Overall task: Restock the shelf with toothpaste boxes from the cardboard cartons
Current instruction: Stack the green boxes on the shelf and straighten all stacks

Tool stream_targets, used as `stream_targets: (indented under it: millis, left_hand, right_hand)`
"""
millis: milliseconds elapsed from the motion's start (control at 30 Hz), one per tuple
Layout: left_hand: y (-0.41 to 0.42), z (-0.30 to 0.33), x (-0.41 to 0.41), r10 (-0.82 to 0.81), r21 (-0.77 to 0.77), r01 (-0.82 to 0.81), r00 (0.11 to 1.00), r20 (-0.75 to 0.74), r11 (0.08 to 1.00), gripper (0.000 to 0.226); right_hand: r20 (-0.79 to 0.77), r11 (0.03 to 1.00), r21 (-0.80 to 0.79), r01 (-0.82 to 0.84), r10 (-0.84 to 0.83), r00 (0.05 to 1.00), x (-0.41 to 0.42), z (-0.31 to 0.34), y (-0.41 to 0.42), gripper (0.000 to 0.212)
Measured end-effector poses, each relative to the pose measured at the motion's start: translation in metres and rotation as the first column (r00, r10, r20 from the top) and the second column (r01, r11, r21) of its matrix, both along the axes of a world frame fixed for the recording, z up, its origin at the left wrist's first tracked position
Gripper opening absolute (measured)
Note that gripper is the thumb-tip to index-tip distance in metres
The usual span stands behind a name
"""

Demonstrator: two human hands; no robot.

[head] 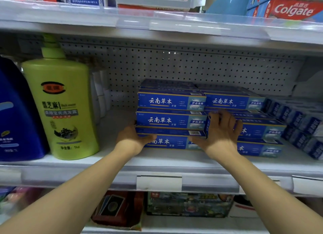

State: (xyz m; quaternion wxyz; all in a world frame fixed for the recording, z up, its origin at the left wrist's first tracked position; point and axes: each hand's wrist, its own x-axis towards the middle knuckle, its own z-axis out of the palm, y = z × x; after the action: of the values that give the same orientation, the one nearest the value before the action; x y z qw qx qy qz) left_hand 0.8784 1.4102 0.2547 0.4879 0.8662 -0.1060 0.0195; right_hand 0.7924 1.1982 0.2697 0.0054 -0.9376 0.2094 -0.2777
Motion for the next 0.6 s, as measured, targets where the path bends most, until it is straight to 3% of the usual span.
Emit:
stream_targets:
  millis: [167, 333, 500, 600]
  left_hand:
    - [0.001, 0.002, 0.007, -0.009, -0.027, 0.009, 1.0, -0.013, 1.0, 0.059]
    - [0.001, 0.004, 0.006, -0.039, -0.042, 0.038, 0.999, -0.012, 0.998, 0.052]
    - [0.006, 0.009, 0.01, -0.005, -0.083, 0.003, 1.0, -0.026, 0.997, 0.067]
    - [0.003, 0.02, 0.019, 0.037, -0.099, -0.039, 0.999, -0.029, 0.994, 0.067]
  right_hand:
    - [-0.006, 0.999, -0.011, 0.047, -0.047, 0.999, 0.003, 0.001, 0.001, 0.094]
    - [-0.05, 0.999, -0.006, 0.037, -0.037, 0.998, 0.003, 0.004, 0.001, 0.095]
    - [0.045, 0.995, 0.1, 0.026, -0.031, 0.999, -0.003, 0.016, -0.004, 0.082]
    - [-0.009, 0.995, 0.068, 0.067, -0.066, 0.998, -0.003, 0.027, -0.008, 0.076]
